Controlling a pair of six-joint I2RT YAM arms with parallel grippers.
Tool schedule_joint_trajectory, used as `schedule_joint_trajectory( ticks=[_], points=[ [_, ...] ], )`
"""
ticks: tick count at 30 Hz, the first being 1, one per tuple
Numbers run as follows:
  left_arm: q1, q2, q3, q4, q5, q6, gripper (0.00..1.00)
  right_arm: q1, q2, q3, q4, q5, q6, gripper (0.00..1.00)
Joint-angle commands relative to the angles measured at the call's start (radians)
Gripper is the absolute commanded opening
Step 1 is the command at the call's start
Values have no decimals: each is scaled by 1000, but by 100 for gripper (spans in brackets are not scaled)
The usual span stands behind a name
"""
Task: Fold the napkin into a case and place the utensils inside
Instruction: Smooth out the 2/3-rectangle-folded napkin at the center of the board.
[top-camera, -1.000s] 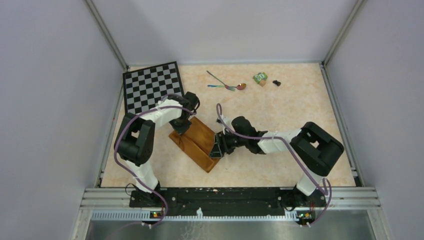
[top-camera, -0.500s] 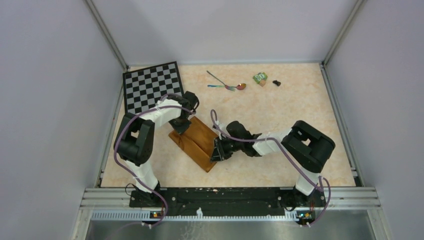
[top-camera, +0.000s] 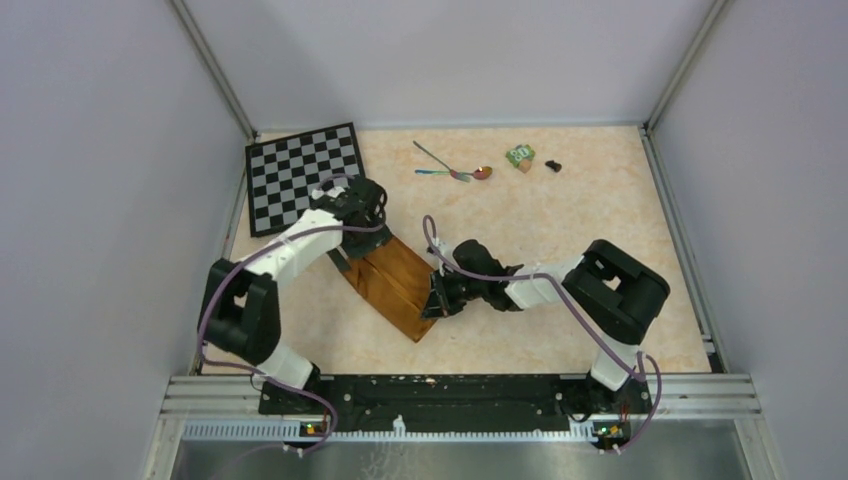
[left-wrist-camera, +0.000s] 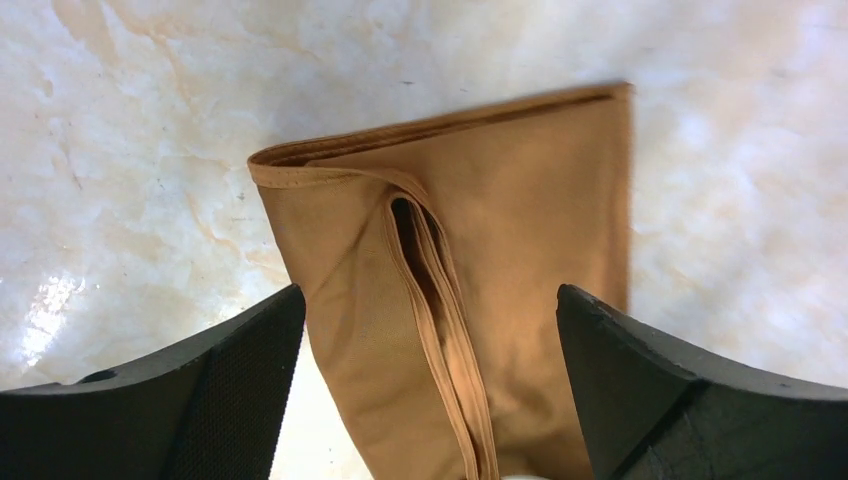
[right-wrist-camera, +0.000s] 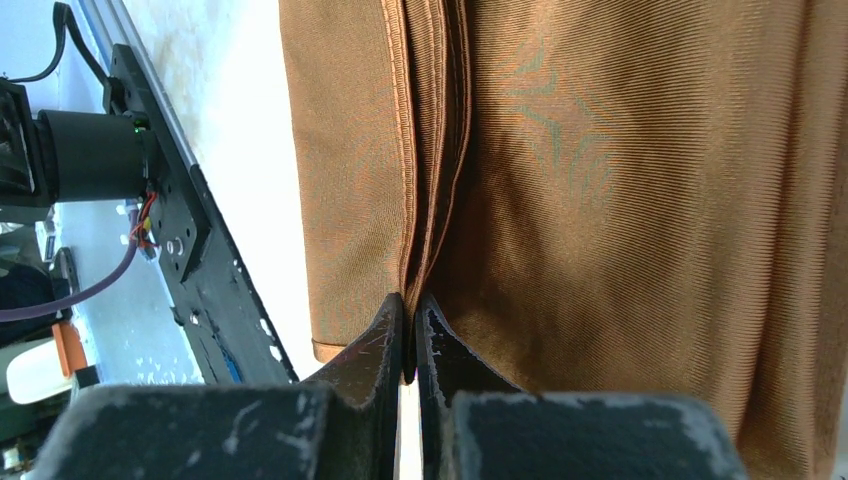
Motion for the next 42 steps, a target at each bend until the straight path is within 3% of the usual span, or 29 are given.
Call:
schedule_joint_trajectory(
  ticks=[1,3,6,11,16,22,27,42],
  points=[
    [23,-183,-70,87,56,104,99,-14,12,47,18,-12,-24,0],
    [57,-258,-143,146,108,139,99,-18,13,51,13,-17,-32,0],
    [131,-381,-286,307,221,178,90,-29,14,51,18,-28,-32,0],
    [262,-505,-458,490,393,217,53,-36,2,51,-1,-16,-42,6],
    [329,-440,-488,554,505,247,22,-36,9,56,-6,-14,-45,9],
    [334,-350,-473,614,544,237,6,-36,16,65,-10,-20,-49,6],
    [339,-264,-454,641,570,227,1,-36,15,70,-15,-18,-55,5],
    [376,-152,-469,691,502,210,0,-40,31,112,-70,9,-79,9]
  ],
)
